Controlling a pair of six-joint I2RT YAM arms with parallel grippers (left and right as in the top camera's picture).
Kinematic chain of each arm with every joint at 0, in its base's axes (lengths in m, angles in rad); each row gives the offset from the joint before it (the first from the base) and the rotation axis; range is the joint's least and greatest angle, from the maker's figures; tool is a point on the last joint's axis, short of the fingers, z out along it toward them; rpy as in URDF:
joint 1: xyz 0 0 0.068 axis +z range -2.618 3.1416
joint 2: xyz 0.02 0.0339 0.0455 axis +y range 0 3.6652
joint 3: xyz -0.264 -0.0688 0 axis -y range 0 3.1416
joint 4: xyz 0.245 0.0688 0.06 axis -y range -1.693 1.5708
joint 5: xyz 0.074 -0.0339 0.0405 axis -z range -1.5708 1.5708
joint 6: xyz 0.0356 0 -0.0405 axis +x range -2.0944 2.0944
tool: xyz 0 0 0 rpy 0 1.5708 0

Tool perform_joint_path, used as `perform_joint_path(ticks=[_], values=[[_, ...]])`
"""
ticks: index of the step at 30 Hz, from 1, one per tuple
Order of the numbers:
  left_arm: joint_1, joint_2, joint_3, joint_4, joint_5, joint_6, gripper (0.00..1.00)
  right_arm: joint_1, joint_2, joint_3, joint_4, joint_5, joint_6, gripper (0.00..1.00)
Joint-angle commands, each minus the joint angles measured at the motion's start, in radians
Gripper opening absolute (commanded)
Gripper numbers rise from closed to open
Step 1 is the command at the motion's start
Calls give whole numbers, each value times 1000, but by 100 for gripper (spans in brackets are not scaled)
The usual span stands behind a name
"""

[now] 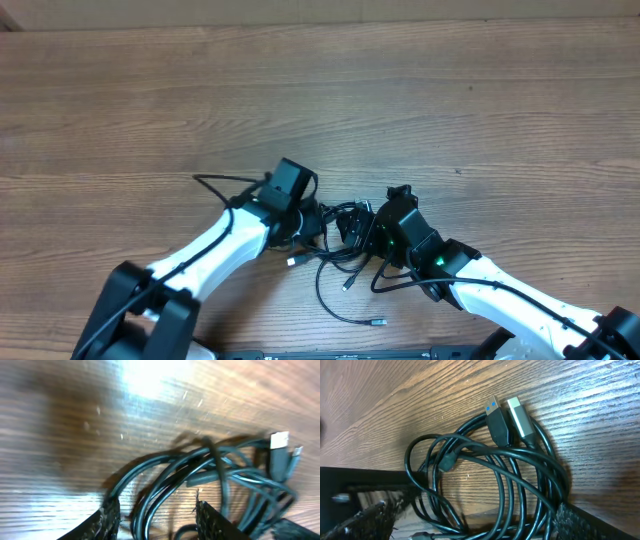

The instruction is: Untangle cables

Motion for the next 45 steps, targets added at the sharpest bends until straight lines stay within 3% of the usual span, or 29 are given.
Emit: perform_joint_path(ticks=[1, 8, 15, 21, 28, 33, 36, 40, 45], values=[[39, -109, 47, -20, -24, 90, 51, -1, 3, 3, 0, 17, -6, 100], [83, -297, 54, -107, -27, 115, 54, -1, 3, 3, 1, 17, -3, 100], [69, -269, 42, -129, -14, 109, 58, -1, 3, 3, -3, 17, -3, 99], [26, -119, 41, -95, -2, 80, 41, -2, 0, 3, -27, 18, -3, 81], [-11, 63, 41, 37, 64, 65, 38, -3, -39, 3, -92, 71, 12, 82], [-12, 137, 41, 72, 118, 36, 5, -3, -44, 3, -96, 74, 11, 82], [-10, 135, 41, 79, 128, 39, 4, -3, -44, 3, -96, 74, 11, 79], [-3, 95, 45, 77, 140, 104, 4, -3, -44, 3, -105, 63, 11, 50], [19, -27, 46, 27, 134, 258, 4, -3, -50, 3, -102, 40, 10, 48]])
